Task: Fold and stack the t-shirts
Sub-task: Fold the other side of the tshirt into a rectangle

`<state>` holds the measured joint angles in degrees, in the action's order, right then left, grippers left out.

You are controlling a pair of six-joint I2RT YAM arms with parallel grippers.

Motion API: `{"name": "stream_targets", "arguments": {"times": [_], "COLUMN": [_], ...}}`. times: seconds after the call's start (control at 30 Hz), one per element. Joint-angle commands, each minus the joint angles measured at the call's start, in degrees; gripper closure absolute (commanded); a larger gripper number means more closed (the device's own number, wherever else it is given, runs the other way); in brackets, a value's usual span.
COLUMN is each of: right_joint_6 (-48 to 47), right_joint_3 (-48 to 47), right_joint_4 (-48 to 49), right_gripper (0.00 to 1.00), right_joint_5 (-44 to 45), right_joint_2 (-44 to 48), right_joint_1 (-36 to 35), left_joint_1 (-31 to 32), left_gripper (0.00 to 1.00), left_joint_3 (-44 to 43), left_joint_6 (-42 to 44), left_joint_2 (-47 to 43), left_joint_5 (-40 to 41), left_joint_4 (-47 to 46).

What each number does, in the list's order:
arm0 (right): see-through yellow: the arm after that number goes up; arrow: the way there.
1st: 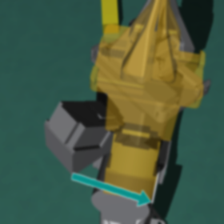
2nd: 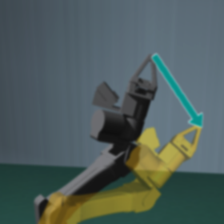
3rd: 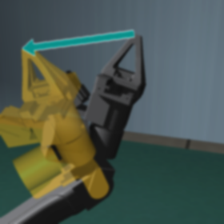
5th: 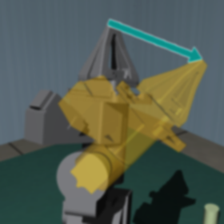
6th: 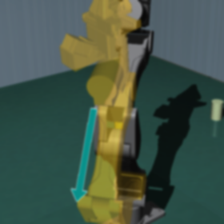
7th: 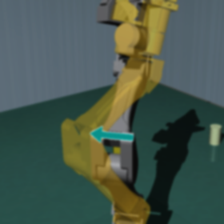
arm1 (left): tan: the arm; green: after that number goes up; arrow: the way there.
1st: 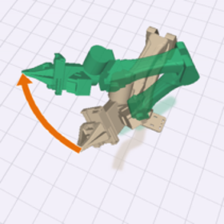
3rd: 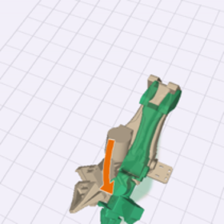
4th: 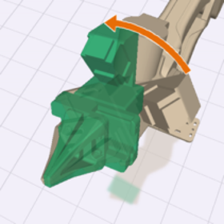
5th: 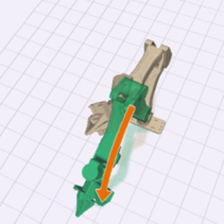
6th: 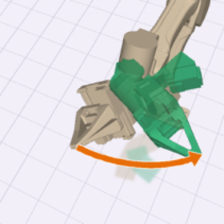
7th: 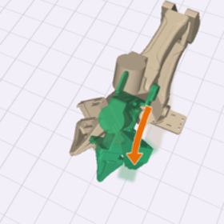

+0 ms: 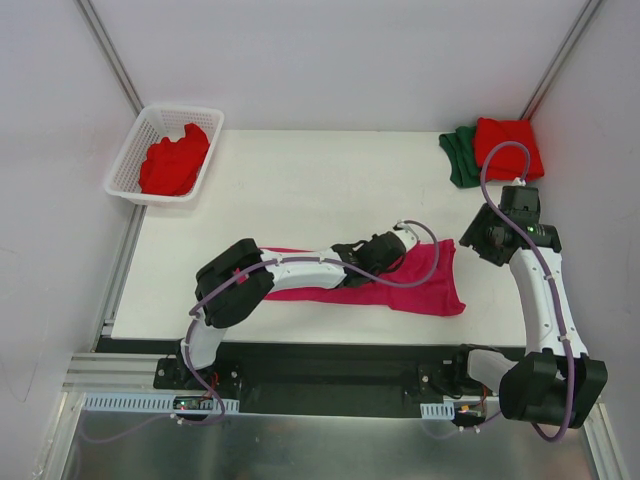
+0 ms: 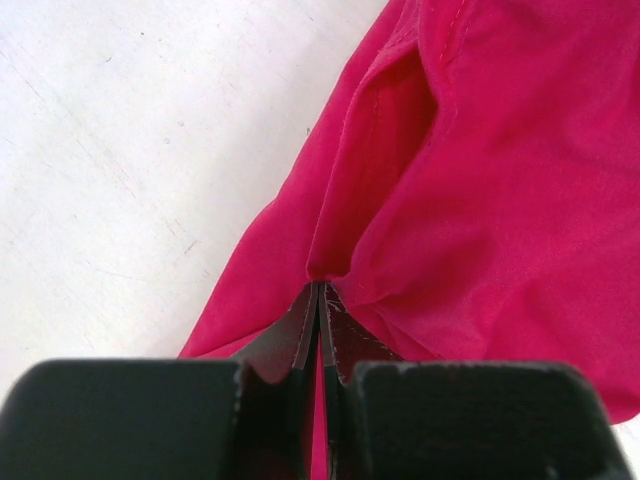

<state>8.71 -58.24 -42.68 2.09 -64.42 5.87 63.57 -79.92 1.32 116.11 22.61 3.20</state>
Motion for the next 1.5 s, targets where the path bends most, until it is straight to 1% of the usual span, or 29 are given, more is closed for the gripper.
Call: {"name": "stream_targets", "arguments": {"times": [0.0,0.1,0.13,0.2,0.23,0.27,0.33,0.37,0.53,0.73,0.83,0.93,0.97,1.0,1.03,1.07,1.1,1.13,1.17,1.2,1.23,1.27,1.3,1.33,1.37,1.4,1.43,1.47], "right_joint_6": [-0.8,-0.8,-0.7,-1.0,-1.0,-1.1,-1.3,-1.3,-1.7,-1.9,-2.4,-2.6,-2.5,-2.3,-2.1,-2.0,-1.7,-1.6,-1.3,-1.2,-1.1,-1.1,-0.9,-0.9,-0.8,-0.6,-0.5,-0.3], "right_joint_3": [0.1,0.2,0.2,0.4,0.4,0.7,0.9,1.1,1.7,1.5,2.0,2.6,3.0,3.0,3.1,3.1,3.0,2.8,2.6,2.1,1.8,1.6,1.4,1.1,1.0,1.0,1.2,1.3], "right_joint_4": [0.6,0.7,0.7,0.7,0.8,0.9,1.5,2.0,2.8,3.0,3.7,3.7,3.8,3.9,3.9,3.9,3.8,4.0,4.0,3.9,3.9,3.8,3.8,3.7,3.7,3.7,3.7,3.7], "right_gripper": [0.43,0.43,0.43,0.42,0.41,0.41,0.38,0.37,0.35,0.35,0.35,0.36,0.38,0.40,0.42,0.51,0.54,0.59,0.70,0.75,0.79,0.85,0.88,0.91,0.97,0.98,0.98,0.98], "right_joint_5": [-0.9,-0.9,-0.9,-1.1,-1.2,-1.5,-1.6,-4.7,-6.0,-6.9,-8.3,-8.2,-7.7,-7.4,-7.0,-6.3,-6.0,-5.6,-4.9,-4.6,-4.4,-3.9,-3.8,-3.8,-4.0,-4.2,-4.3,-4.4], "right_joint_2": [0.1,0.1,0.0,-0.1,-0.1,-0.1,-0.1,-0.2,0.6,1.2,1.6,2.0,2.5,2.9,3.2,4.2,4.8,5.3,5.8,6.5,6.7,6.9,6.9,6.8,6.6,6.5,6.5,6.6], "right_joint_1": [0.4,0.4,0.4,0.3,0.3,0.3,0.3,0.2,-0.5,-0.8,-1.1,-1.2,-1.2,-1.2,-1.2,-1.2,-1.2,-1.2,-1.2,-1.2,-1.2,-1.2,-1.2,-1.2,-1.2,-1.2,-1.2,-1.2], "left_joint_1": [-0.8,-0.9,-0.9,-0.8,-0.9,-0.9,-1.0,-1.1,-1.7,-2.8,-4.2,-5.8,-6.2,-6.8,-7.1,-7.1,-7.1,-7.1,-7.1,-7.1,-7.1,-7.1,-7.1,-7.1,-7.1,-7.1,-7.1,-7.1], "left_gripper": [1.00,0.92,0.66,0.34,0.13,0.01,0.01,0.01,0.01,0.01,0.01,0.01,0.01,0.01,0.01,0.05,0.08,0.14,0.22,0.43,0.62,0.75,0.97,1.00,1.00,1.00,1.00,1.00], "left_joint_3": [0.3,0.3,0.2,0.3,0.3,0.5,0.8,1.2,2.8,4.7,5.6,6.6,6.7,6.6,6.4,5.8,5.6,5.4,4.9,4.5,4.2,3.7,3.5,3.2,2.8,2.6,2.5,2.7], "left_joint_6": [-1.1,-1.0,-1.1,-1.0,-1.0,-1.0,-1.1,-1.2,-1.2,0.2,0.3,-0.6,-1.2,-1.2,-3.0,-4.5,-5.4,-6.2,-8.0,-8.9,-9.8,-11.3,-12.1,-12.7,-13.8,-14.4,-15.6,-16.3], "left_joint_2": [-3.5,-3.4,-3.5,-3.8,-4.2,-4.5,-5.7,-6.2,-10.6,-13.8,-16.1,-18.7,-19.3,-20.0,-20.1,-20.3,-20.5,-20.6,-20.6,-20.8,-20.8,-20.8,-20.8,-20.7,-20.6,-20.1,-19.6,-19.2], "left_joint_5": [0.4,0.5,0.6,0.9,1.1,1.6,1.9,2.1,3.6,5.9,4.9,-1.8,-7.7,-10.3,-13.4,-15.8,-20.6,-22.5,-24.8,-28.5,-30.2,-31.9,-33.3,-36.2,-37.6,-39.1,-42.8,-44.6], "left_joint_4": [-0.8,-0.8,-0.9,-0.9,-0.9,-0.9,-0.9,-0.9,-0.9,-0.9,-0.9,-0.7,-0.5,0.0,0.3,0.5,0.8,0.8,0.7,0.7,0.6,0.6,0.5,0.5,0.2,-0.1,-0.6,-2.0]}}
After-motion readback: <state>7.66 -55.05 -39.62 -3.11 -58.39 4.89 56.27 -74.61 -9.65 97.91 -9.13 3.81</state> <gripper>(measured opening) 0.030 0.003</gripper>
